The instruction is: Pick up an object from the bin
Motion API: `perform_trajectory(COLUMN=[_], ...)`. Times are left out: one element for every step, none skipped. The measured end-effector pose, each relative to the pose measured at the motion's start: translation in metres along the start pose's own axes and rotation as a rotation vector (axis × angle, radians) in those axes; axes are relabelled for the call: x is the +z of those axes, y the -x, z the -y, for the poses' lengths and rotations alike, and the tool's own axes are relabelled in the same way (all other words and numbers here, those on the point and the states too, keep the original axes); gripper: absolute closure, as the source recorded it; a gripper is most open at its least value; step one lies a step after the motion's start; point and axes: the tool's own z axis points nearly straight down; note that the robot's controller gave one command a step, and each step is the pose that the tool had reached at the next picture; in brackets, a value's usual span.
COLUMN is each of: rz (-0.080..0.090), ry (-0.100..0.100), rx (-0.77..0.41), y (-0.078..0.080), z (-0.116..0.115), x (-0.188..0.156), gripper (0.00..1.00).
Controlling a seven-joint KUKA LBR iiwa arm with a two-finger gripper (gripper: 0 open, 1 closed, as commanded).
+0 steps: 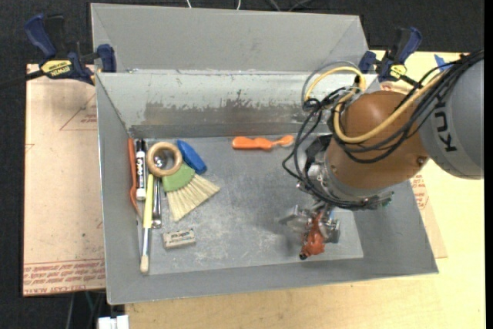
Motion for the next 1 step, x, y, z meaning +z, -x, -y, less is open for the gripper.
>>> perform_trajectory(rz=[0.002], ry=[-0.006], rx=[0.000], y=[0.0006], z=[0.0018], x=[-0.0340], gripper=[1.00])
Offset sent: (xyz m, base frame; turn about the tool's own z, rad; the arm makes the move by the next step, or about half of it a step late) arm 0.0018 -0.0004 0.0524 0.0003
